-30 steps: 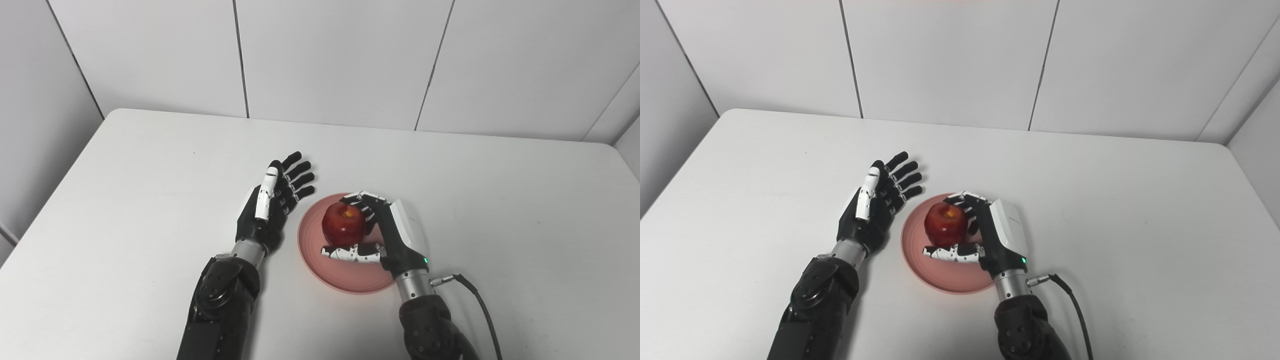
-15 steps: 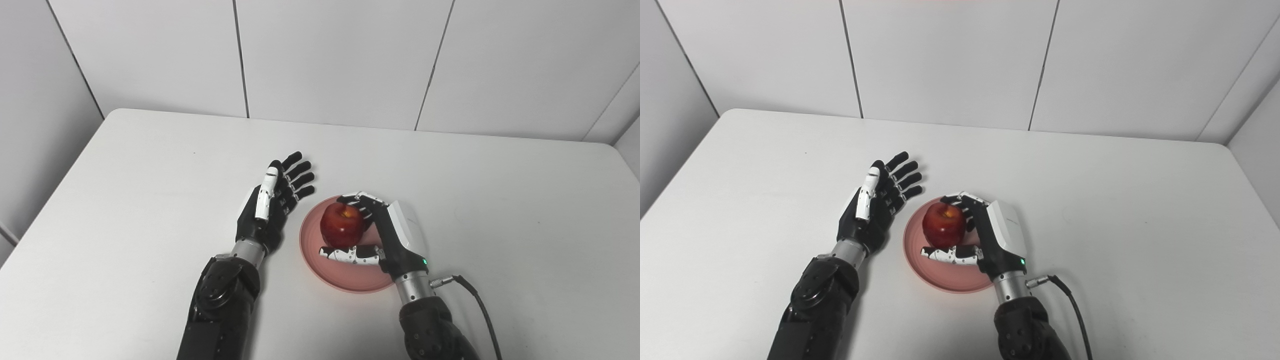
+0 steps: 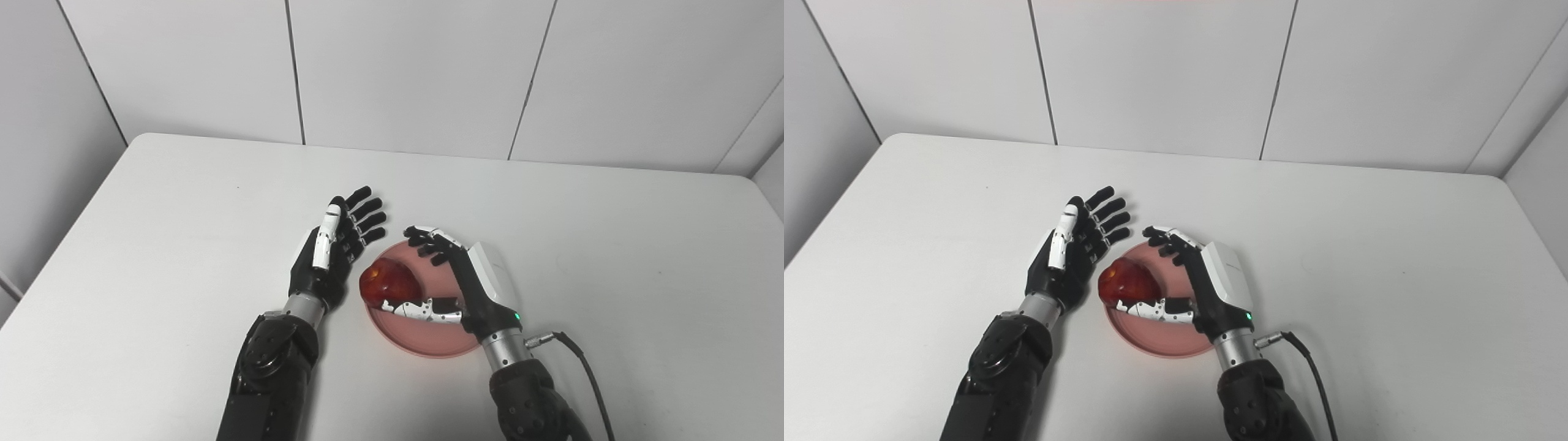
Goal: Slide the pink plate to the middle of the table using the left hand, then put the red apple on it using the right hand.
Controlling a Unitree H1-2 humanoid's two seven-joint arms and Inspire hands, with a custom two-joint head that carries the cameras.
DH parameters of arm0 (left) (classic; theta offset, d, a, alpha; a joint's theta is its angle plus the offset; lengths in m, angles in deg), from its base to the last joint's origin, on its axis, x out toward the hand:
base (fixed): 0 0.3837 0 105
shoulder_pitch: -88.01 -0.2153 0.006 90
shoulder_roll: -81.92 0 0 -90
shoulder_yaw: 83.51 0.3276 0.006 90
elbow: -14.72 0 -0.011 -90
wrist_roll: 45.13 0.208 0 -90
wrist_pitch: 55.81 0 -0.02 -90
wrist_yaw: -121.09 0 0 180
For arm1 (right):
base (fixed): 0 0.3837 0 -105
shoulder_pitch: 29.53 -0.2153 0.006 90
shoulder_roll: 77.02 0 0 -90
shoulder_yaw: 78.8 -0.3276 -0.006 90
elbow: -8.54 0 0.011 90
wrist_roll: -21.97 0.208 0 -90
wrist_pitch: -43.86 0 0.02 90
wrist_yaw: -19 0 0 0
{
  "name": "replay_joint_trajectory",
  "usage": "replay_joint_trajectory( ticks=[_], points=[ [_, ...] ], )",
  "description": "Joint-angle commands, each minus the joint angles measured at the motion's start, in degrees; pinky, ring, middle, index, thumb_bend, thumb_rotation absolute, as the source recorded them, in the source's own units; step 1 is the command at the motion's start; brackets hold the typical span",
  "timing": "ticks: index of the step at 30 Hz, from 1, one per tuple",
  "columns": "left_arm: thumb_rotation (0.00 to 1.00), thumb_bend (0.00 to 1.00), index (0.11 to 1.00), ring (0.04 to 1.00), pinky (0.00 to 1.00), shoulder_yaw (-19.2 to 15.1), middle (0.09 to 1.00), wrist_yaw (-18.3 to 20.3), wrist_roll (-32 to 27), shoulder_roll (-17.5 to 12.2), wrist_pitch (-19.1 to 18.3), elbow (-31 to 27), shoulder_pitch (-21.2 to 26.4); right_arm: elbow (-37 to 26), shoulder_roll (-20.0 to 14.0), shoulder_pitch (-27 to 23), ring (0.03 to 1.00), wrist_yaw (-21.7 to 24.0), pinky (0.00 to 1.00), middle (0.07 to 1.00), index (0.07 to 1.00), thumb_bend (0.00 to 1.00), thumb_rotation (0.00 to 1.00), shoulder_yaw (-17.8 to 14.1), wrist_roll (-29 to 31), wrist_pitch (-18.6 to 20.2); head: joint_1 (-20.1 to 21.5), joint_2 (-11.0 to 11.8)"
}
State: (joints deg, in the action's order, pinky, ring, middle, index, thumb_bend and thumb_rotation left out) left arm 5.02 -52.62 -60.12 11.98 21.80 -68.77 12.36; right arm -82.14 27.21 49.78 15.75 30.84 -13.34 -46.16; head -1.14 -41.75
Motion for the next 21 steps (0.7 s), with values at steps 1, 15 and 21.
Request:
replay_joint_trajectory(
  ticks=[1, 15, 21],
  points=[
    [1.00, 0.34, 0.816, 0.820, 0.82, -0.19, 0.828, -1.98, 1.15, 0.11, -2.56, 2.19, -1.95, -1.67, 0.04, -1.86, 0.704, -0.51, 0.65, 0.741, 0.753, 1.00, 0.42, -0.28, -0.47, -0.73, 0.04, -0.03],
    [1.00, 0.34, 0.830, 0.835, 0.84, -0.41, 0.839, -1.13, 0.59, -0.11, -3.10, 1.76, -2.21, -3.89, 0.04, -1.84, 0.756, -0.42, 0.69, 0.791, 0.807, 1.00, 0.48, -1.85, 0.34, -1.08, 0.92, 0.13],
    [1.00, 0.35, 0.836, 0.846, 0.85, -0.93, 0.846, -0.80, -0.39, -0.10, -3.05, 1.95, -2.18, -7.46, -1.16, -2.03, 0.782, 0.06, 0.71, 0.818, 0.846, 1.00, 0.56, -4.02, 1.90, -1.64, 1.45, 0.42]
  ],
)
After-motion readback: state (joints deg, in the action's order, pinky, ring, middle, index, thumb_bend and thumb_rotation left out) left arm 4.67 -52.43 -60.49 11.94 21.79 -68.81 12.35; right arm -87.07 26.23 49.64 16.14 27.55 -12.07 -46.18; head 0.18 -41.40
